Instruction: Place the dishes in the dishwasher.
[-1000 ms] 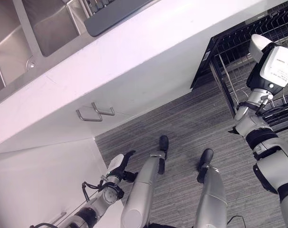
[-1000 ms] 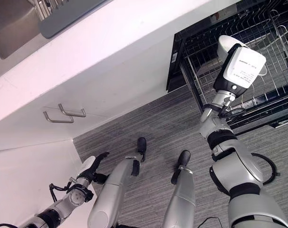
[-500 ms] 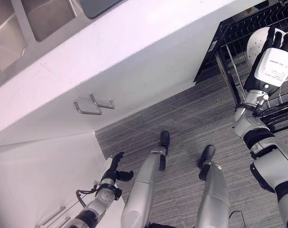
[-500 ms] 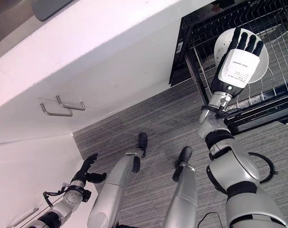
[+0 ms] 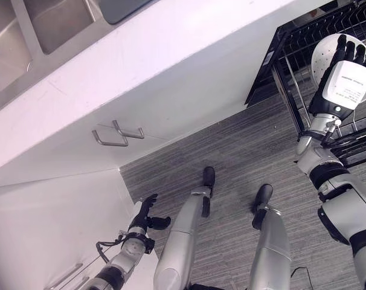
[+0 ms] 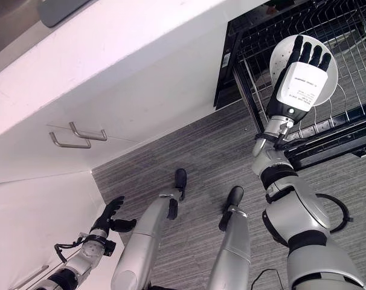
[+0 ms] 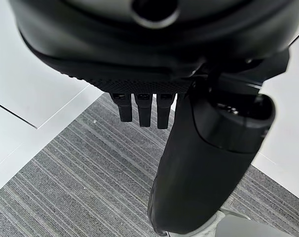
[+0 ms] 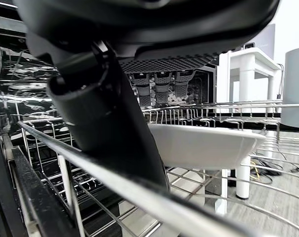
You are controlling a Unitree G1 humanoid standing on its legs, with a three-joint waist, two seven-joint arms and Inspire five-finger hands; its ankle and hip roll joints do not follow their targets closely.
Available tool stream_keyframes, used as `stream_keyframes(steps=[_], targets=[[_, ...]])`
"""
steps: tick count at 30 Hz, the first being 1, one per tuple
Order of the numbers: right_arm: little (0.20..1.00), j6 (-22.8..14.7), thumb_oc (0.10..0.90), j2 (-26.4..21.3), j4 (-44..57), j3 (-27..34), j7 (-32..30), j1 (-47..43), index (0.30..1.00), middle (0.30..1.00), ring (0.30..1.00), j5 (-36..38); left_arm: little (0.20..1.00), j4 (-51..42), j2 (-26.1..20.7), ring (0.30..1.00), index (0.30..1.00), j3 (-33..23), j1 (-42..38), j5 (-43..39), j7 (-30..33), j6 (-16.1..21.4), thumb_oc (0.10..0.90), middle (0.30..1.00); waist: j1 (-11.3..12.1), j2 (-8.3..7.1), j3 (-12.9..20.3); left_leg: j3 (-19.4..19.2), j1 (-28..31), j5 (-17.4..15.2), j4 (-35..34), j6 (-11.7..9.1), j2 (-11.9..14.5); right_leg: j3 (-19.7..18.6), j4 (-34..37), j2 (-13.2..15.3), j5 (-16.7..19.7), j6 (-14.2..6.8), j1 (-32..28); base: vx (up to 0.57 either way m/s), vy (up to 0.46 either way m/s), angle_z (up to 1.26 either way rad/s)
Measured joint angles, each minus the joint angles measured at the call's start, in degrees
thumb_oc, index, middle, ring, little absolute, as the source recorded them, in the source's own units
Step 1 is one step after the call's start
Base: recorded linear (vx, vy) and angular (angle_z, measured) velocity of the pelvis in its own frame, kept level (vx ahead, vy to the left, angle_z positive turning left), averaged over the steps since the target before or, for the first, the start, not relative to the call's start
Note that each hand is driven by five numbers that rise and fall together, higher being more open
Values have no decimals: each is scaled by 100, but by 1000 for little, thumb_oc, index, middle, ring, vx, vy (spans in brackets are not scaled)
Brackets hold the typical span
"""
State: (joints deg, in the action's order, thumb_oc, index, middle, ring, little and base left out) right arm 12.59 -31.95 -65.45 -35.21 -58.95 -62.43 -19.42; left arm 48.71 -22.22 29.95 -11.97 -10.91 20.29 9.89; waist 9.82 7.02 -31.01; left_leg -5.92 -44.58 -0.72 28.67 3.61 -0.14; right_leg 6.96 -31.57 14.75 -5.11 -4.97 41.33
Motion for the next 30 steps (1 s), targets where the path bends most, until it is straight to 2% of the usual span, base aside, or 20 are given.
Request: stream_keyframes(steps=[4, 10, 15, 17, 25, 30], targets=[[900, 6, 800, 80, 1, 76, 100, 168, 900, 900, 900, 58, 900, 23, 23, 900, 900, -21, -2, 4, 1, -57, 800, 900, -6, 1, 1, -1, 183, 18, -46, 29, 19, 36, 107, -17, 17, 8, -215, 0, 0, 0], [900, 56, 800, 394, 12, 223, 124, 632, 900, 900, 900, 181, 900, 79, 65, 900, 900, -65, -7, 11, 0, -135, 800, 900, -38, 6, 10, 4, 853, 43, -364, 7, 39, 142, 556, -68, 131, -38, -944, 25, -35, -2], [900, 53, 800, 651, 25, 222, 177, 1026, 900, 900, 900, 214, 900, 531, 138, 900, 900, -91, -2, 123, -75, -247, 800, 900, -151, 4, 13, 25, 1396, 14, -522, -32, 47, 196, 766, -106, 134, -44, -1533, 66, -43, 1], [900, 30, 800, 776, 47, 220, 247, 1311, 900, 900, 900, 211, 900, 818, 226, 900, 900, -104, 28, 338, -103, -248, 800, 900, -176, 7, 17, 58, 1809, -1, -631, -55, 49, 232, 912, -131, 126, -47, -1970, 98, -55, 5], [900, 34, 800, 1047, 85, 113, 336, 1929, 900, 900, 900, 206, 900, 1122, 334, 900, 900, -119, 178, 599, -228, -243, 800, 900, -262, 7, 48, 179, 2379, -82, -710, -166, 107, 398, 1208, -229, 137, -36, -2702, 57, -14, 4], [900, 61, 800, 1124, 306, 9, 429, 2322, 900, 900, 900, 211, 900, 1269, 338, 900, 900, -317, 316, 728, -249, -285, 800, 900, -328, 18, 104, 242, 2665, -162, -696, -197, 213, 497, 1623, -380, 282, 0, -3215, 72, -2, 1]])
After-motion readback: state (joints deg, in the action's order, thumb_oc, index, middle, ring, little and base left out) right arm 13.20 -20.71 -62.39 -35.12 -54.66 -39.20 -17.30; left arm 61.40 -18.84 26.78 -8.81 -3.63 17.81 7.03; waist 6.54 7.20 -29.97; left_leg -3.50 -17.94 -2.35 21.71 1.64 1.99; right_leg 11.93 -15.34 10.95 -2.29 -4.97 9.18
